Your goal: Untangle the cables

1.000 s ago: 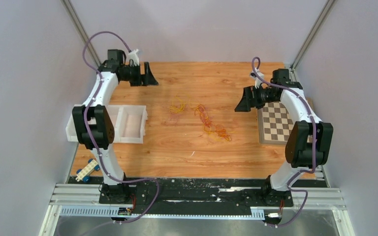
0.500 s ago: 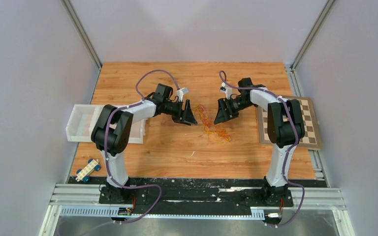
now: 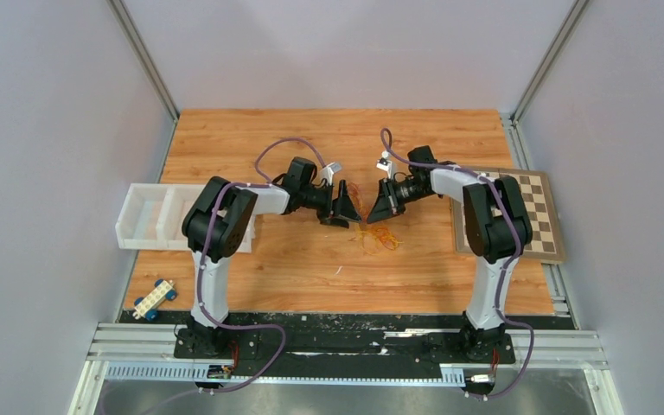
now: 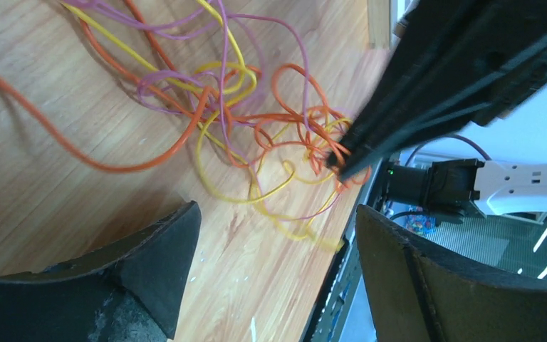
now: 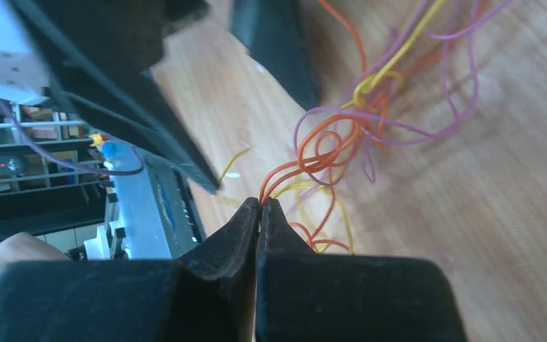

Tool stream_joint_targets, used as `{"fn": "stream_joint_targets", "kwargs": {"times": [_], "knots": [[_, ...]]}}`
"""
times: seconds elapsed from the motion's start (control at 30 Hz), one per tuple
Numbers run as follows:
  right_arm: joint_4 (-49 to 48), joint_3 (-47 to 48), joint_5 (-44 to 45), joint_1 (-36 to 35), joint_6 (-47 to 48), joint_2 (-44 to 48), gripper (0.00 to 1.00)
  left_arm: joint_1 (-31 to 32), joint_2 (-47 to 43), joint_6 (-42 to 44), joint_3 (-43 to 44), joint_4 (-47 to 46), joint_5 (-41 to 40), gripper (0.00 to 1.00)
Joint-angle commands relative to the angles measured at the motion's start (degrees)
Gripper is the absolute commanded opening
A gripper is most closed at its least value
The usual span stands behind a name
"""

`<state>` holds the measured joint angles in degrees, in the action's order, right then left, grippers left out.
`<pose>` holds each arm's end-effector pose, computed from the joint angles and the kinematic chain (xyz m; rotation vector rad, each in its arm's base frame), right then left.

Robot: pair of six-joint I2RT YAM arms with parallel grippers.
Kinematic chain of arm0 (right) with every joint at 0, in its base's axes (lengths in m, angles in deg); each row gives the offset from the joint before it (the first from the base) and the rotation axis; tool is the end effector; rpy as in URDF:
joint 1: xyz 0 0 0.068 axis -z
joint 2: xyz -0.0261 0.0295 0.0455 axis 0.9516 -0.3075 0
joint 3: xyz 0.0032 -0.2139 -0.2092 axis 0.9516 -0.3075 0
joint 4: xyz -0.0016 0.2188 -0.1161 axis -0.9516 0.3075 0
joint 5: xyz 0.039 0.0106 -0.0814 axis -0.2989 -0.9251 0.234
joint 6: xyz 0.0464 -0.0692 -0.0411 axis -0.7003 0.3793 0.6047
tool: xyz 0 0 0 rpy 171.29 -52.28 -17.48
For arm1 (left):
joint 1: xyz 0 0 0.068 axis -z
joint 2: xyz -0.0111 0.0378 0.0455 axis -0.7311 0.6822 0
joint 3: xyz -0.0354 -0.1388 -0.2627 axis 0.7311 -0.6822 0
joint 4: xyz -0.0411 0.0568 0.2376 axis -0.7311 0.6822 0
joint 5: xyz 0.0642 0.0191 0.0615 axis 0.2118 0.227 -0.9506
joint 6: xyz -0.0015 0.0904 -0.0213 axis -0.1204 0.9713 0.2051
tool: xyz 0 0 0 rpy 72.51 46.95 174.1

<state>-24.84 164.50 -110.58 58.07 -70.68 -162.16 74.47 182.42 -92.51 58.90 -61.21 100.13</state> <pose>0.3596 0.1638 0.1535 -0.6848 2.4957 1.4744 0.3581 -0.2601 0.1403 0.2964 2.5115 -1.5687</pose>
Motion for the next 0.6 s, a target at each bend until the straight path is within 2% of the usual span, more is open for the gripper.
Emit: {"fn": "stream_joint_targets", "kwargs": {"times": [0.0,0.13,0.3,0.37,0.43,0.5,0.53,0.57], "knots": [[-16.5,-3.3,-11.0,0.2,-13.5,8.0,0.00,0.5,0.8,-6.3,-2.6,-9.5,1.3,0.88],[-27.5,-7.5,-13.3,0.3,-23.1,11.8,0.00,0.8,-0.5,-11.8,-6.0,-19.2,2.6,0.90],[-37.9,-10.0,-13.7,0.3,-32.0,14.9,0.00,1.5,-2.5,-15.0,-8.7,-23.6,3.2,0.90],[-39.7,-10.4,-14.2,0.3,-34.2,15.1,0.00,1.5,-3.5,-16.4,-9.4,-25.5,3.6,0.85],[-40.9,-11.0,-14.6,0.3,-35.7,15.6,0.00,1.5,-4.2,-17.4,-9.7,-26.8,3.6,0.75],[-42.6,-11.7,-15.1,0.6,-37.5,16.6,0.00,1.5,-5.1,-17.4,-9.8,-27.2,3.7,0.62],[-43.7,-12.0,-15.5,0.9,-38.7,17.3,0.00,1.5,-5.5,-17.2,-9.8,-27.1,3.7,0.51],[-45.1,-12.3,-15.9,1.2,-40.8,17.9,0.00,1.4,-6.4,-16.7,-10.0,-26.9,3.8,0.46]]}}
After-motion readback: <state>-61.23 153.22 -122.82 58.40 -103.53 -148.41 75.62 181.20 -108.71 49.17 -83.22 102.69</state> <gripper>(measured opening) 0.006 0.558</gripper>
